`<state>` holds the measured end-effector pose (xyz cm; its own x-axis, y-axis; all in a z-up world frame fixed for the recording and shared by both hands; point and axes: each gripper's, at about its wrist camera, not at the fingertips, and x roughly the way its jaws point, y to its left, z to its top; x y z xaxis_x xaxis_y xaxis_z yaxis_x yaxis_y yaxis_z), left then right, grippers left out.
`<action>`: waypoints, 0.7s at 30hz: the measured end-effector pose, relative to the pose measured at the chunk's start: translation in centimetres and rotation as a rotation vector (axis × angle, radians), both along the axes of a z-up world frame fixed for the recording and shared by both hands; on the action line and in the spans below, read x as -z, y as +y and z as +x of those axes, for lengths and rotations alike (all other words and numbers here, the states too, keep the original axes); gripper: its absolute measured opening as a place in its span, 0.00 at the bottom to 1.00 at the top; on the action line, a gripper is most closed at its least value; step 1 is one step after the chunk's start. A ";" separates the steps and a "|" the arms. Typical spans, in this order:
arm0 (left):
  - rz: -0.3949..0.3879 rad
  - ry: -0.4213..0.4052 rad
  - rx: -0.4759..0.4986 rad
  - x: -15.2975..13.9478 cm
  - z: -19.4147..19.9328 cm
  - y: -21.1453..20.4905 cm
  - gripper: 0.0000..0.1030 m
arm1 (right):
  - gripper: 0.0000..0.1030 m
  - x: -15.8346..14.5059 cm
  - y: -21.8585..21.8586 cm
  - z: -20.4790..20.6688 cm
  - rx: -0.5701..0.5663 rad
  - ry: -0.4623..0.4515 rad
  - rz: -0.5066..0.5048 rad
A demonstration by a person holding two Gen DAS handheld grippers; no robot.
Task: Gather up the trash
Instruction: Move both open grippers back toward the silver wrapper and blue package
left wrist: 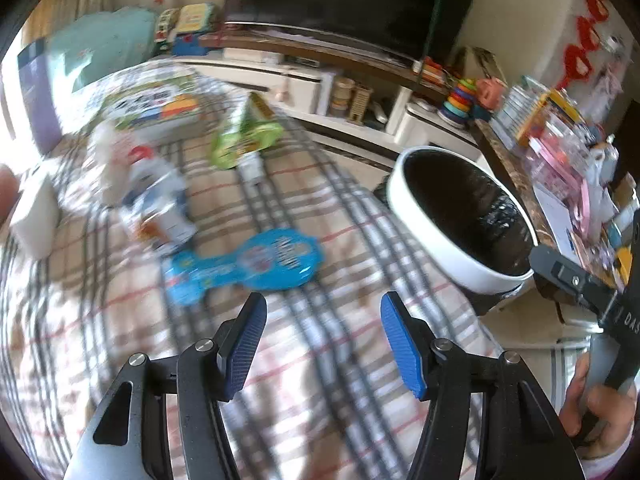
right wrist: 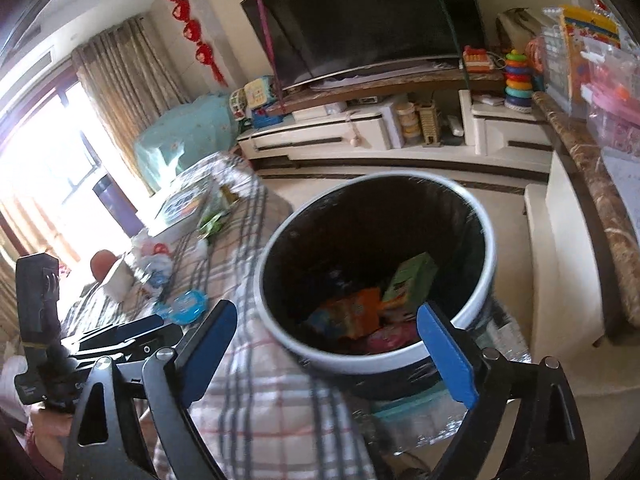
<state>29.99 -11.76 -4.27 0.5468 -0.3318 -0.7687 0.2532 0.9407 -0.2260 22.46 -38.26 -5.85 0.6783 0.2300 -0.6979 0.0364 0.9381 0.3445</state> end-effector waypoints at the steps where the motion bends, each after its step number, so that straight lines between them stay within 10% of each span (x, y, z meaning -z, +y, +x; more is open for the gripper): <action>1: -0.004 0.000 -0.011 0.0 -0.4 0.5 0.57 | 0.90 0.1 0.3 -0.1 -0.007 0.002 0.003; 21: -0.035 0.031 -0.177 0.5 -3.9 9.5 0.57 | 0.90 1.5 10.9 -0.7 -0.242 0.001 -0.010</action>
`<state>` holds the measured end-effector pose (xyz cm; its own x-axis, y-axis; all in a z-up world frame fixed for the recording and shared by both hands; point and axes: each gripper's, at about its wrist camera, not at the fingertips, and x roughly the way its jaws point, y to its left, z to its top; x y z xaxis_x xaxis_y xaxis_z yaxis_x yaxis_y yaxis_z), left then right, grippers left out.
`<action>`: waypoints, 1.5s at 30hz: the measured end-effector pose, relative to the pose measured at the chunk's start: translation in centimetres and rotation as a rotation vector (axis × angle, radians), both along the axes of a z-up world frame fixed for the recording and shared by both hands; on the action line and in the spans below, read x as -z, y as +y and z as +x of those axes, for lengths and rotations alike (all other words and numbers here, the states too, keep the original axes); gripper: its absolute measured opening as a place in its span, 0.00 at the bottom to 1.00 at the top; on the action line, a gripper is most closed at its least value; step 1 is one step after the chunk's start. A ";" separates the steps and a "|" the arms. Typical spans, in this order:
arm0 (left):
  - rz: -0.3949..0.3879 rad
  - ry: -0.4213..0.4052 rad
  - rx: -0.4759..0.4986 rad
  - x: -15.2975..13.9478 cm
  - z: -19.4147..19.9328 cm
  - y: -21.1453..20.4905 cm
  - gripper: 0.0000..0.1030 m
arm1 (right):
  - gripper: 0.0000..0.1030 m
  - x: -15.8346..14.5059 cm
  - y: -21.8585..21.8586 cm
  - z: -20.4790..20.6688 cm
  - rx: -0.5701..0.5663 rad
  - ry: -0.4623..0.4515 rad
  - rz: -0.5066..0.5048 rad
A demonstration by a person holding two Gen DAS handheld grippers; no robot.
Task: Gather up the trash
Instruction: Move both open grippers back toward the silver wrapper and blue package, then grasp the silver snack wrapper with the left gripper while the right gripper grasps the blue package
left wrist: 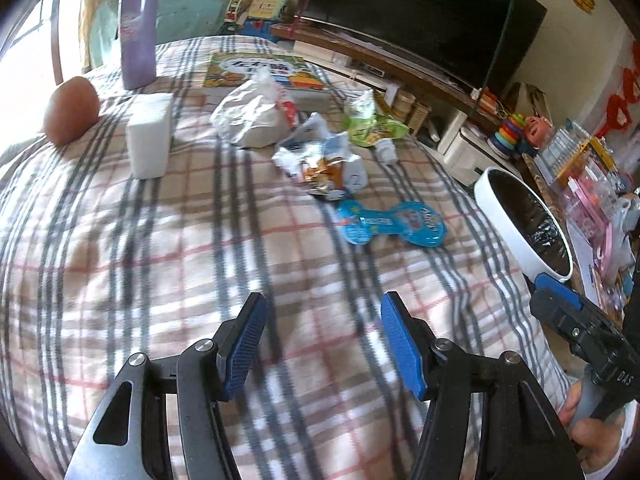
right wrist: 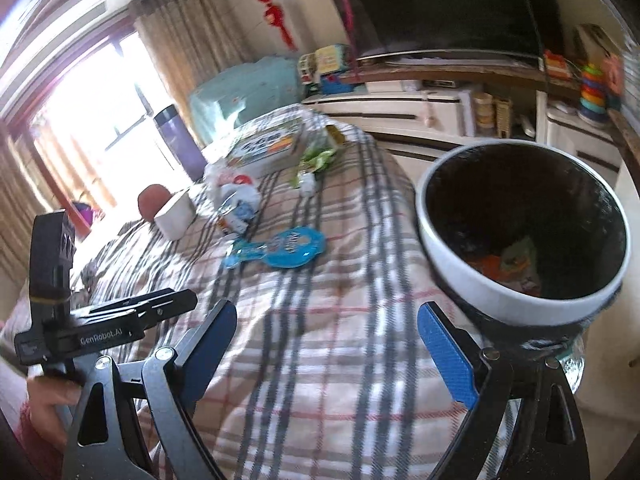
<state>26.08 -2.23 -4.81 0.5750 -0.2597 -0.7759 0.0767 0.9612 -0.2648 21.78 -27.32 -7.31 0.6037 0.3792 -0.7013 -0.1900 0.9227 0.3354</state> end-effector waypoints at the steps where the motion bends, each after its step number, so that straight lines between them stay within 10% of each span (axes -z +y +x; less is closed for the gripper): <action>1: -0.002 0.001 -0.004 0.0 0.0 0.3 0.57 | 0.90 0.1 0.3 0.2 -0.011 0.000 0.000; 27: 0.094 -0.041 0.029 -0.2 10.1 -2.6 0.73 | 0.90 2.7 4.3 4.6 -0.220 0.054 -0.102; 35: 0.093 -0.032 0.083 1.6 11.1 -2.5 0.32 | 0.90 3.1 5.2 5.6 -0.234 0.062 -0.117; 45: -0.066 -0.010 0.052 1.3 5.1 4.5 0.29 | 0.90 3.4 8.0 8.2 -0.328 0.051 -0.236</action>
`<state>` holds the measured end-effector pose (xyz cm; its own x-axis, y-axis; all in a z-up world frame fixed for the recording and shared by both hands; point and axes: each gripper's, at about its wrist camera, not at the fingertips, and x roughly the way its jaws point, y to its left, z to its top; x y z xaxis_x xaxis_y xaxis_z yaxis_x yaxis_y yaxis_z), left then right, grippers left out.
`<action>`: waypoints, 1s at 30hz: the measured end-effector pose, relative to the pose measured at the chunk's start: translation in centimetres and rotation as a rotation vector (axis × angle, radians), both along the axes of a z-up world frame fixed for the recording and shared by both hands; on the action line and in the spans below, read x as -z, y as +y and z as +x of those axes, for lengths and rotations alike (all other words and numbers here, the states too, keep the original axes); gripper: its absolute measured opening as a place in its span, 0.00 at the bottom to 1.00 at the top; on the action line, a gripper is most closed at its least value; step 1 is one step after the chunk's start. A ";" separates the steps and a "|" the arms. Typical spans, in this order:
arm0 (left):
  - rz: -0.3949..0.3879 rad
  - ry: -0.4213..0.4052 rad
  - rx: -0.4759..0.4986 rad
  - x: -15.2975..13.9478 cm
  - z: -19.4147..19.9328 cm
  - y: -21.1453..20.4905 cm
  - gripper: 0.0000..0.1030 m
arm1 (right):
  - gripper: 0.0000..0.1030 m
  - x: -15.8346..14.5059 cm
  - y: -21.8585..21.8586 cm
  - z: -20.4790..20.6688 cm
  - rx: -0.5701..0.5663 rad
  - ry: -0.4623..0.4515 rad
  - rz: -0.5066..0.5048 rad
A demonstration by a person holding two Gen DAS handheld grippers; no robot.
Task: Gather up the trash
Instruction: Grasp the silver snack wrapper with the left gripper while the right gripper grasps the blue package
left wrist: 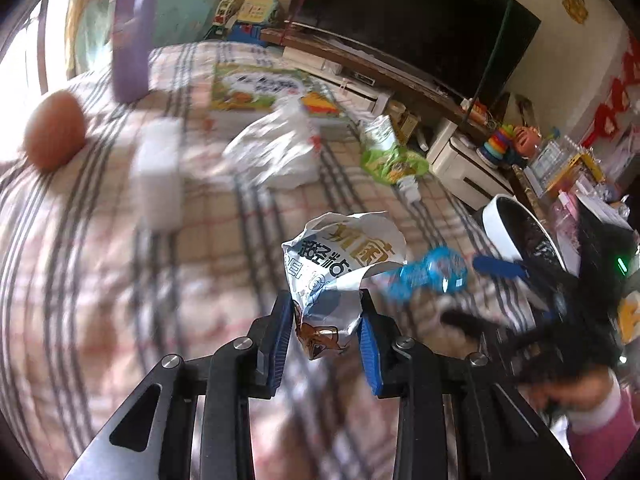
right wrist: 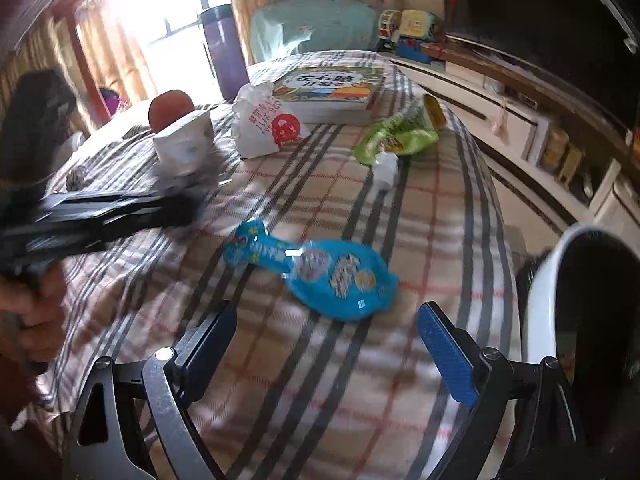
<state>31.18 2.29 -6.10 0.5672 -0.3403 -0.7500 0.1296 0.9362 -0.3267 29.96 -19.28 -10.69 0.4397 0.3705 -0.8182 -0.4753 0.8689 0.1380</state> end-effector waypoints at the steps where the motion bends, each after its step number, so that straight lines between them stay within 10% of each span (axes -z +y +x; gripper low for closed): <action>1: -0.007 0.007 -0.001 0.2 -0.4 0.5 0.29 | 0.90 0.2 0.2 0.2 -0.008 -0.002 -0.010; 11: -0.093 0.022 0.019 1.6 -1.0 2.7 0.31 | 0.63 0.9 0.8 0.7 0.075 0.018 -0.081; 20: -0.103 0.014 0.073 2.9 -0.4 3.3 0.32 | 0.83 -0.6 0.6 -5.4 0.199 0.059 0.048; 30: -0.107 0.015 0.063 2.9 -0.7 3.1 0.33 | 0.88 -0.7 3.1 -3.5 -0.078 -0.027 -0.160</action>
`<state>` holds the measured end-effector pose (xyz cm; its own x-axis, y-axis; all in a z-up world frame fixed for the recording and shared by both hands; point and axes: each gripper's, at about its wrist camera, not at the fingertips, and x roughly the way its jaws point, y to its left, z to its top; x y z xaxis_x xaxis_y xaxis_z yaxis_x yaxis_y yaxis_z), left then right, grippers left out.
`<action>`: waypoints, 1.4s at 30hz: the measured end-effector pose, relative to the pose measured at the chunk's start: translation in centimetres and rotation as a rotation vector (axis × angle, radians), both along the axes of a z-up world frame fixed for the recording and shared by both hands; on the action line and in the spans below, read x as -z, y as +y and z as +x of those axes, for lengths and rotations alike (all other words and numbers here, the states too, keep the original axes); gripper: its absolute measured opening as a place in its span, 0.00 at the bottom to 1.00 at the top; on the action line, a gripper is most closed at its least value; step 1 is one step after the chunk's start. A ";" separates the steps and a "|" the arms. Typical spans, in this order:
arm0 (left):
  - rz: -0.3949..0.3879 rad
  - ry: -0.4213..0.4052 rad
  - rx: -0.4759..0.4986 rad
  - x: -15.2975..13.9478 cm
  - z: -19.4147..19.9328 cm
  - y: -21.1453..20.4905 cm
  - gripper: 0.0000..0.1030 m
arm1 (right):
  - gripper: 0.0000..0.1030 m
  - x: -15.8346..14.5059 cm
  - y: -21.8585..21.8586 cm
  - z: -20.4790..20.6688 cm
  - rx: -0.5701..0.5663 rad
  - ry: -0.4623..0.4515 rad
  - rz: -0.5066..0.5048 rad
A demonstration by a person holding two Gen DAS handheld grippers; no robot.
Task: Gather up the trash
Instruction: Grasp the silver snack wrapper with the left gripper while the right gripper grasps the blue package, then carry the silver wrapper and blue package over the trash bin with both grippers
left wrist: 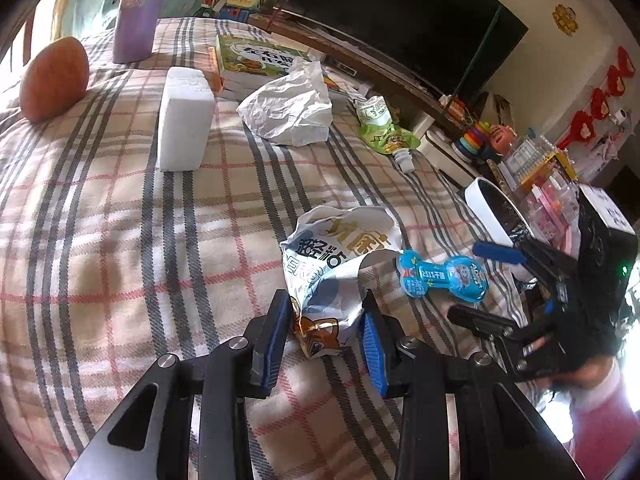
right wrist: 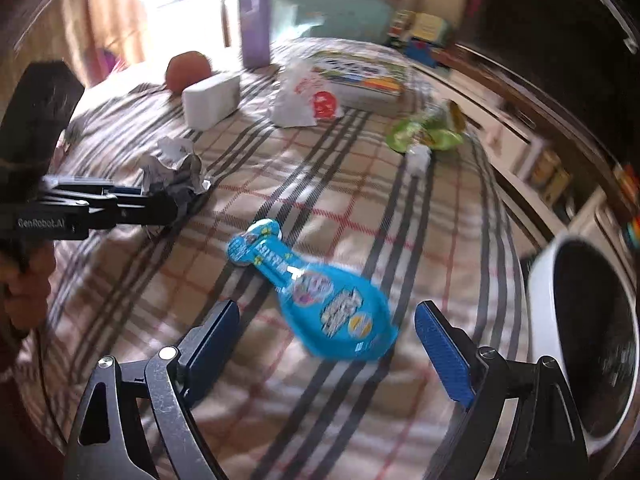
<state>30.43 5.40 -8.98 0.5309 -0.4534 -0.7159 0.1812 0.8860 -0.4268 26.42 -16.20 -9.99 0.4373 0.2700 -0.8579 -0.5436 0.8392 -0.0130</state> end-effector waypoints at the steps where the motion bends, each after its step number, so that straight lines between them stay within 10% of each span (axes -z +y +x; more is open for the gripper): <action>1: 0.003 0.001 -0.004 0.0 -0.1 -0.1 0.33 | 0.88 0.1 0.1 0.3 -0.025 0.002 -0.009; 5: 0.023 0.002 -0.029 -0.3 -0.4 -0.7 0.32 | 0.85 0.8 0.2 1.6 -0.106 0.042 -0.030; 10: 0.030 0.003 -0.063 -0.9 -1.0 -1.5 0.31 | 0.53 1.3 -0.6 1.2 -0.077 0.054 0.025; 24: 0.054 -0.041 0.072 -3.7 -2.7 -9.1 0.29 | 0.53 -1.5 -8.2 -3.5 0.338 0.021 0.296; 42: 0.140 -0.078 0.220 -5.1 -1.6 -17.8 0.29 | 0.53 -3.3 -16.0 -6.0 0.490 -0.031 0.350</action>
<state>28.80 -12.39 -3.90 0.4869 -0.4638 -0.7402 0.4035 0.8710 -0.2803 20.47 -32.19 -6.70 0.6056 0.2949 -0.7391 -0.0963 0.9491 0.2998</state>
